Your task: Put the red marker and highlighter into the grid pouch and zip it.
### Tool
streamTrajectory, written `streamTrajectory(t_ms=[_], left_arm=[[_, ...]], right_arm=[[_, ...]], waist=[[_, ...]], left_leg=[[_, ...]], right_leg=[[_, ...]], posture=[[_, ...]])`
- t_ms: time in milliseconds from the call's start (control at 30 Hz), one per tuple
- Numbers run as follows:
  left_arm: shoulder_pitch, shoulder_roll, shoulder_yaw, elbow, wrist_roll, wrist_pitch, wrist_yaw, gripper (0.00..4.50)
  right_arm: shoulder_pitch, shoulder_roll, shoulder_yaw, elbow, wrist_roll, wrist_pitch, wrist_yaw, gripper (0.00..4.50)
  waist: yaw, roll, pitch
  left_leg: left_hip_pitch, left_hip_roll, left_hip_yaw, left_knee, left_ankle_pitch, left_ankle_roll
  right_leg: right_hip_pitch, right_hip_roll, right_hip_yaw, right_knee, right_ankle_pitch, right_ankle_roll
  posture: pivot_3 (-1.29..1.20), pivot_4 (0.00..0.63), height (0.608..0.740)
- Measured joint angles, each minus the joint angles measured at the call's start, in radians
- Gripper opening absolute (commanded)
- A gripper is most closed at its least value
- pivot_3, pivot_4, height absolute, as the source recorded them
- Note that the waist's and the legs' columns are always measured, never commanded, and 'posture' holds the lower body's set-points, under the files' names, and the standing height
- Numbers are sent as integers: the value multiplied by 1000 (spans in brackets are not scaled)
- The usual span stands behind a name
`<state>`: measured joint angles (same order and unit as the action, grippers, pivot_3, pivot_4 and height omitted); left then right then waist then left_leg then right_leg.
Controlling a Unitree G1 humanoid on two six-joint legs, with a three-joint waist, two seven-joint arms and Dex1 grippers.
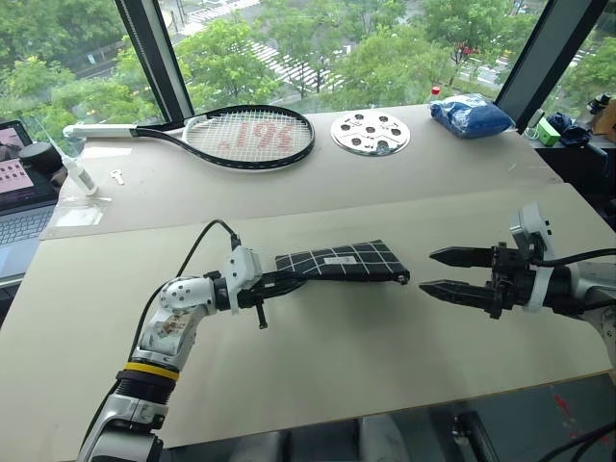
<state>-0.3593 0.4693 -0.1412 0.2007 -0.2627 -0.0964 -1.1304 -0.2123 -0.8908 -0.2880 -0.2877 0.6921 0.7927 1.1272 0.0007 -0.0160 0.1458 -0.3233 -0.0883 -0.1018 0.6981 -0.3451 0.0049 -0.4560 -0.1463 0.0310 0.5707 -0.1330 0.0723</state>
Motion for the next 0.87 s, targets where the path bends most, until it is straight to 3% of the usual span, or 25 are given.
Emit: streamTrajectory(t_ms=[100, 267, 433, 567, 867], left_arm=[[2, -1, -9, 27, 2, 17, -20, 2222], [10, -39, 24, -21, -63, 89, 17, 3875], [131, 64, 145, -191, -230, 378, 62, 3875], [232, 86, 310, -227, -274, 542, 258, 3875], [351, 78, 564, -233, -336, 619, 453, 3875]], right_arm=[[2, 0, 0, 0, 0, 0, -17, 4337], [0, 0, 7, 10, -2, -1, -22, 4337], [-1, 0, 37, 127, -61, -71, -19, 4337], [-15, 39, 47, 296, -143, -193, -49, 4337], [-57, 67, 34, 457, -169, -300, -67, 4337]], waist=[[2, 0, 0], [3, 0, 0], [-15, 0, 0], [-14, 0, 0], [-12, 0, 0]], left_leg=[[0, 0, 0, 0, 0, 0], [0, 0, 0, 1, 0, 0], [2, 1, -1, -1, -1, 2], [3, 0, -2, -1, -1, 1], [3, 1, -2, -1, -1, 1]], right_leg=[[0, 0, 0, 0, 0, 0], [0, 0, 0, 0, 0, 0], [-1, 0, 0, 1, 0, 0], [0, 0, 0, 1, 0, 0], [-1, 0, 0, 1, 0, 0]], posture=[[0, 150, 740], [0, 150, 740], [0, 150, 740], [0, 150, 740], [0, 150, 740]])
